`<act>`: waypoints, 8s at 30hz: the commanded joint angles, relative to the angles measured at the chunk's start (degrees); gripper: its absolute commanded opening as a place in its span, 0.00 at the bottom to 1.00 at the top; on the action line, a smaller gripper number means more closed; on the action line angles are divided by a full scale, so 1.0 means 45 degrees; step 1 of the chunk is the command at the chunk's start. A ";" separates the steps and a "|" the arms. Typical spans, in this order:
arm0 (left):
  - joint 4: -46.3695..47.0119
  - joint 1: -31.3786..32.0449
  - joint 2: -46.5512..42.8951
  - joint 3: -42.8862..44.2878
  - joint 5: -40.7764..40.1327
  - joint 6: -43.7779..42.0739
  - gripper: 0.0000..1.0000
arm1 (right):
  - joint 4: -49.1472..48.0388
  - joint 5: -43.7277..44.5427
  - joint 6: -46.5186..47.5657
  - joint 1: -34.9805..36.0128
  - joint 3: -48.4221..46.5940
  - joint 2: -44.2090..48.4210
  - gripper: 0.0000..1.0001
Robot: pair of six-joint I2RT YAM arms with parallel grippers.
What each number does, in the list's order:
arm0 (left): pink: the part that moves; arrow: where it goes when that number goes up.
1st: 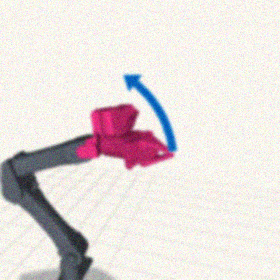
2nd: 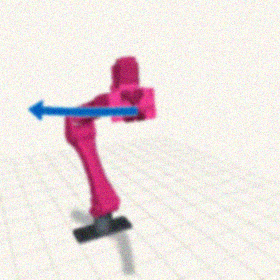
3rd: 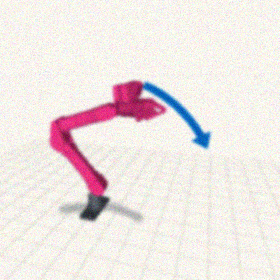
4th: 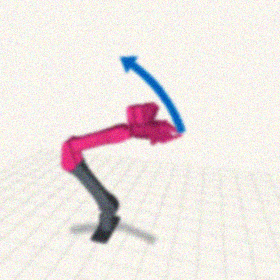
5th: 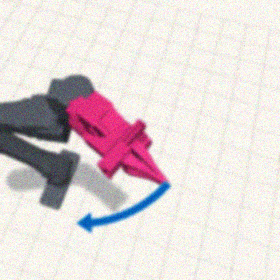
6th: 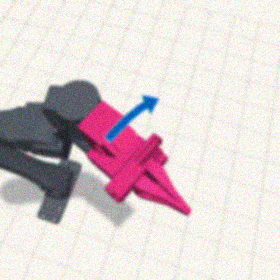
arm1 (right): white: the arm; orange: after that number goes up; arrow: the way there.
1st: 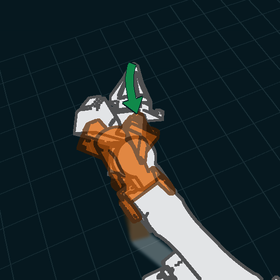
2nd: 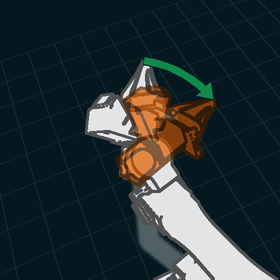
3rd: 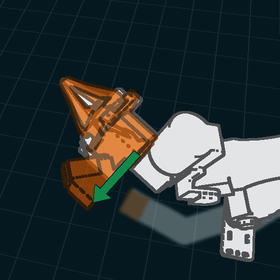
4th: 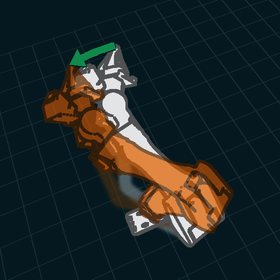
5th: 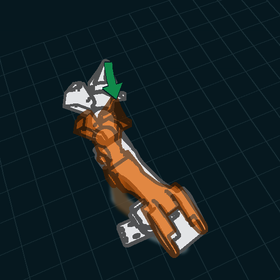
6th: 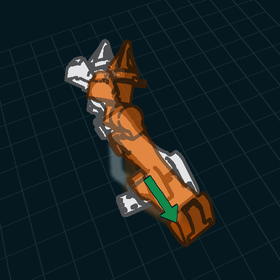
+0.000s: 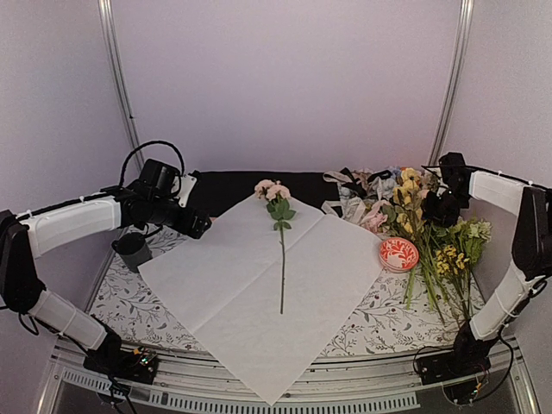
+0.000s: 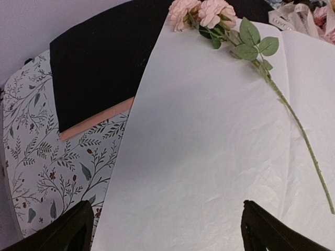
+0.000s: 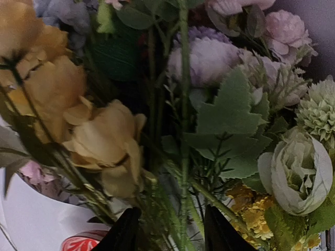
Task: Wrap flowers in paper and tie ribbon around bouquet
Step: Pick up the fake flower from the corner of the board, then place the fake flower on the flattened wrapping paper, then pick up the fake flower from the corner of the board, then place the fake flower on the flattened wrapping paper.
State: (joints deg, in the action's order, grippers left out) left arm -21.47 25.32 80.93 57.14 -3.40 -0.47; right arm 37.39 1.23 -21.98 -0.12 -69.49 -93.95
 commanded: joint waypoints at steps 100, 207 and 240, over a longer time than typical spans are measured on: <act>0.0671 -0.0099 0.0112 -0.0197 0.1948 0.0322 0.99 | -0.5633 -0.3070 -0.4343 0.9861 -0.1222 -0.2379 0.33; 0.0573 -0.0098 0.0252 -0.0061 0.2139 0.0232 0.98 | -0.7155 -0.9299 -0.5031 0.7986 -0.4015 -0.3505 0.00; 0.0517 0.0292 0.0375 0.0247 0.1873 -0.0002 0.98 | 0.5335 0.2052 0.1367 0.0833 -0.3046 -0.1093 0.45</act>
State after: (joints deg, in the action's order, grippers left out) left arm -18.55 25.45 82.59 56.01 6.42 0.60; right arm 56.66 7.05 -17.21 5.93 -90.21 -100.49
